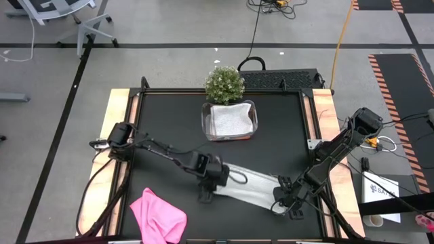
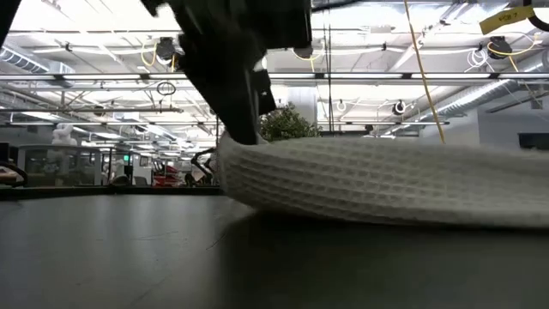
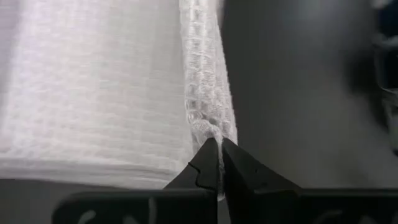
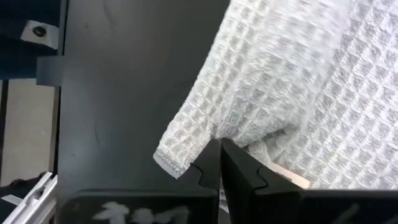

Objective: Fold microfiber towels
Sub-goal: Fold the gray microfiber towel on the table

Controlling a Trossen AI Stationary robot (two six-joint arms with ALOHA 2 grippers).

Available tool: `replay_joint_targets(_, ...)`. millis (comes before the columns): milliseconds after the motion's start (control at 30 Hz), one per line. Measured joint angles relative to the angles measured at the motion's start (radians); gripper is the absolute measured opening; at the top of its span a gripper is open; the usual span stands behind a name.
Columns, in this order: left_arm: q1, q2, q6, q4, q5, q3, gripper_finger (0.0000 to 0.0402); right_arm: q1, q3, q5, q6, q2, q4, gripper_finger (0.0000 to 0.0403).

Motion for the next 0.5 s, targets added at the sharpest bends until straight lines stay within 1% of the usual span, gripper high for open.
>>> replay_joint_targets(167, -0.073, 0.0, -0.019, -0.004, 0.001, 0.006, 0.0012, 0.0, 0.0, 0.0, -0.008, 0.0, 0.002, 0.0)
replay_joint_targets(233, -0.094, 0.0, -0.038, -0.014, -0.043, 0.006, 0.001, 0.0, 0.0, 0.0, -0.013, 0.0, 0.004, 0.0001)
replay_joint_targets(367, -0.109, 0.0, -0.096, -0.022, -0.183, 0.006, 0.0015, 0.0, 0.0, 0.0, -0.031, 0.0, 0.005, 0.001)
replay_joint_targets(400, -0.108, 0.0, -0.11, -0.023, -0.199, 0.006, 0.002, 0.0, 0.0, 0.0, -0.033, 0.0, 0.005, 0.0013)
replay_joint_targets(500, -0.103, 0.0, -0.122, -0.03, -0.207, 0.006, 0.0035, -0.001, 0.0, -0.001, -0.014, -0.002, 0.014, 0.0023)
